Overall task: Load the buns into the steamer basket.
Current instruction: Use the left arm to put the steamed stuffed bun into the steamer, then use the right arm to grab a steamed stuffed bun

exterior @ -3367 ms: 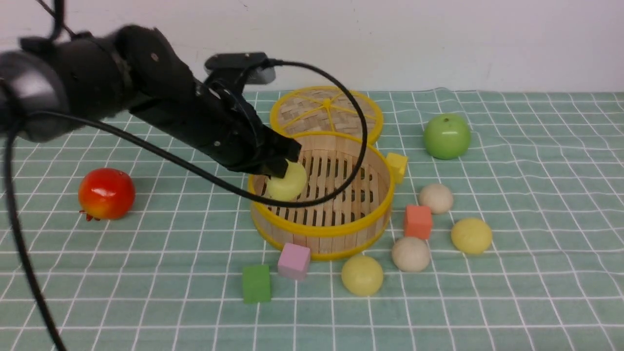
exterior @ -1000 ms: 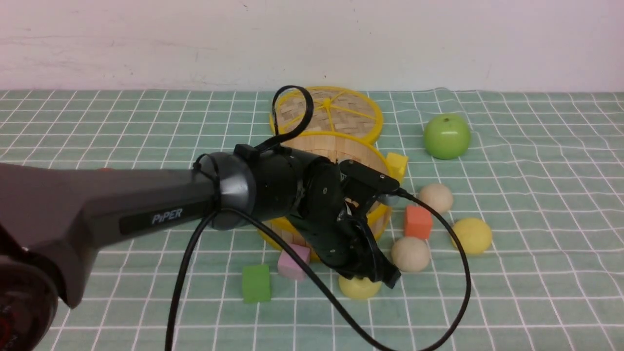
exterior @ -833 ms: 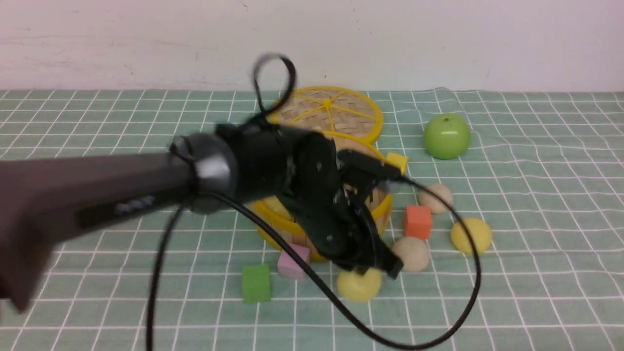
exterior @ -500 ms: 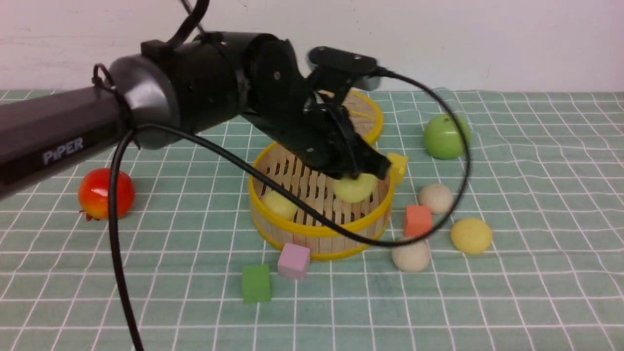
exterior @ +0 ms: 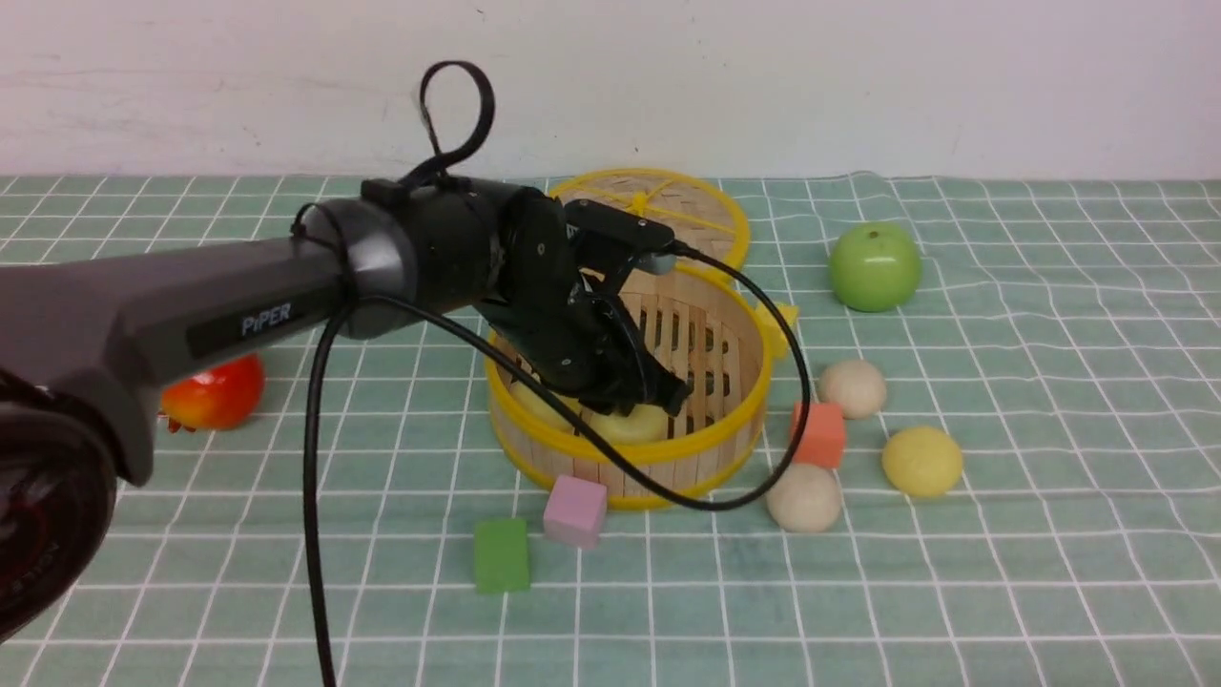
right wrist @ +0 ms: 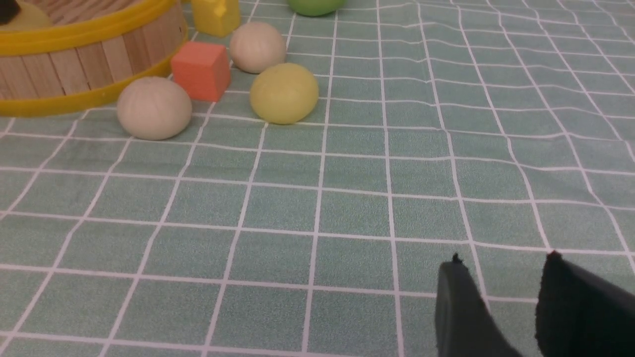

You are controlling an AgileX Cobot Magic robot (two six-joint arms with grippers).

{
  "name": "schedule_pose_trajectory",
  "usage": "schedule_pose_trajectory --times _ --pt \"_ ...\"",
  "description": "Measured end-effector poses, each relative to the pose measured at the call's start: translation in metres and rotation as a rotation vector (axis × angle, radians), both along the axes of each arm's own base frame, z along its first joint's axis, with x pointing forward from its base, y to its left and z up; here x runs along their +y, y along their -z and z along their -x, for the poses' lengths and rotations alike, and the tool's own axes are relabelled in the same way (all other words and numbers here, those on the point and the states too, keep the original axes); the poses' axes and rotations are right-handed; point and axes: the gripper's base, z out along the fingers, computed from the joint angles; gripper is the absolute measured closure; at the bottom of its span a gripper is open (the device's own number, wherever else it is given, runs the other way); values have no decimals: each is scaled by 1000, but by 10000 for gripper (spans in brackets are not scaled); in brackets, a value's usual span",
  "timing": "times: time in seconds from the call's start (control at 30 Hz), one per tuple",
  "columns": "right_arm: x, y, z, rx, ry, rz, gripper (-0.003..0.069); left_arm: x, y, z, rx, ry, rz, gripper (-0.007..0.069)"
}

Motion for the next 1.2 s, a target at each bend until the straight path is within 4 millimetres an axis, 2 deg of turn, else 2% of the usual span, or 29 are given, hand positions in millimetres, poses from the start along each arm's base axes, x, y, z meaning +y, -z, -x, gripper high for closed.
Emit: schedule_pose_trajectory --times 0.03,0.07,0.1,0.17,0.23,0.27,0.3,0.33,0.37,0.4,0.43,0.5,0.53,0.57,0.6,0.63,0.67,0.7,0.73,0.77,0.8,0.93,1.1,1.2 --pt "0 0 0 0 0 0 419 0 0 0 0 0 0 454" --pt "0 0 0 0 0 0 419 0 -3 1 -2 1 0 376" --pt "0 0 0 0 0 0 419 1 -7 2 -5 2 2 335" --pt "0 0 0 0 0 0 419 1 -17 6 -12 5 11 299" --pt "0 0 0 0 0 0 419 3 -47 16 -48 7 50 258" --pt "0 0 0 0 0 0 419 6 -78 28 -86 8 90 268" --pt "0 0 0 0 0 0 419 5 -78 28 -83 10 90 272" --pt "0 0 0 0 0 0 419 8 -99 38 -114 16 114 295" --pt "0 0 0 0 0 0 419 12 -128 55 -157 29 147 357" --pt "0 0 0 0 0 0 419 15 -143 66 -184 35 168 401" --pt "0 0 0 0 0 0 419 21 -160 82 -218 44 191 476" --pt "0 0 0 0 0 0 419 35 -184 114 -269 53 236 597" --pt "0 0 0 0 0 0 419 42 -189 127 -284 53 251 627" --pt "0 0 0 0 0 0 419 56 -192 148 -301 50 275 638" --pt "0 0 0 0 0 0 419 57 -192 151 -307 48 281 638" --pt "0 0 0 0 0 0 419 73 -189 174 -331 37 307 638" --pt "0 0 0 0 0 0 419 82 -184 188 -346 28 320 638" --pt "0 0 0 0 0 0 419 84 -182 191 -343 27 320 638" --pt "0 0 0 0 0 0 419 101 -169 215 -381 9 356 638" --pt "0 0 0 0 0 0 419 103 -167 218 -378 8 356 638" --pt "0 0 0 0 0 0 419 115 -154 236 -413 -8 389 638" --pt "0 0 0 0 0 0 419 148 -121 280 -562 -62 507 638" --pt "0 0 0 0 0 0 419 176 -87 317 -682 -109 624 638" --pt "0 0 0 0 0 0 419 183 -75 327 -700 -113 642 638"
